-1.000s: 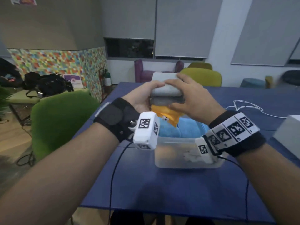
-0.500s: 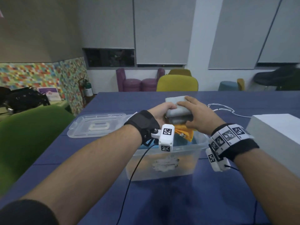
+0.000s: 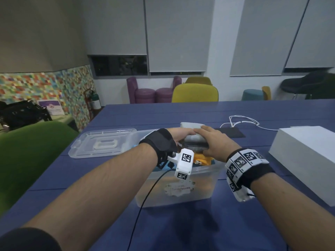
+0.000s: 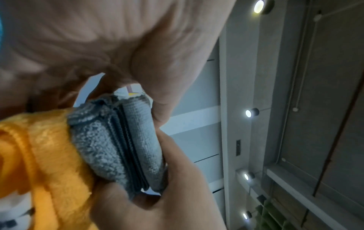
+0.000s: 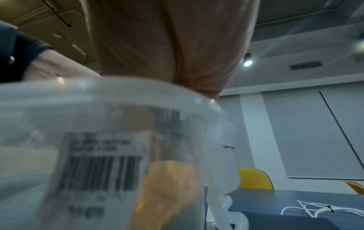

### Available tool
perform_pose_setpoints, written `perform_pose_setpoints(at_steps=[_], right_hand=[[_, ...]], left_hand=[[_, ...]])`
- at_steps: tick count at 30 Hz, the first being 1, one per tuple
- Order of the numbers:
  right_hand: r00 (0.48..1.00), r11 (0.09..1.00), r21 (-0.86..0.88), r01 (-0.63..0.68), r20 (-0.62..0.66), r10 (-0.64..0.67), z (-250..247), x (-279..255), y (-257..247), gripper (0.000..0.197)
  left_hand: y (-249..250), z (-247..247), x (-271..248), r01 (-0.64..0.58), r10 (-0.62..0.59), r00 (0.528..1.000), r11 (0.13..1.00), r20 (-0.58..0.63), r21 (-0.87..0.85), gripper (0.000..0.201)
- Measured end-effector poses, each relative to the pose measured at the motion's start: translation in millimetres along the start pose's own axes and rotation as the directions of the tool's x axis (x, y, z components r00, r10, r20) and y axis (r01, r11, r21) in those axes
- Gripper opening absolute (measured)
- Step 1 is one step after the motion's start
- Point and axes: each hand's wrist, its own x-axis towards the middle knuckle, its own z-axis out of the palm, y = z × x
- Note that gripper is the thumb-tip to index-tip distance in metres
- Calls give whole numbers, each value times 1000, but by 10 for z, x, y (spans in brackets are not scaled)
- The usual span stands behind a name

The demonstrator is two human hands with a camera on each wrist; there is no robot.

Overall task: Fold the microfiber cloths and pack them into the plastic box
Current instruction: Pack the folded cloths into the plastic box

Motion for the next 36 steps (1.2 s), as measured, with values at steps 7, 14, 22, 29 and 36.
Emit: perform_pose_setpoints(at_steps=[7, 14, 22, 29, 36], right_hand=[[985, 991, 129, 31, -171, -8, -111, 21, -14, 57], [933, 986, 139, 89, -358, -34, -142, 43, -248, 61], [983, 986, 120, 112, -157, -92, 62, 113, -506, 99], [988, 963, -271, -1, 149, 43, 245, 98, -331, 85], [973, 928, -364, 73, 232, 14, 201, 182, -327, 81]], left_hand=[[7, -57, 73, -57, 53, 988, 998, -143, -25, 46], [148, -254, 22, -115, 69, 985, 947, -160, -299, 39], [-239, -740, -118, -54, -36, 975, 918, -218, -392, 25], [-449, -792, -2, 62, -141, 956, 955, -259, -291, 45], [-521, -744, 100, 124, -177, 959, 965, -222, -230, 55]])
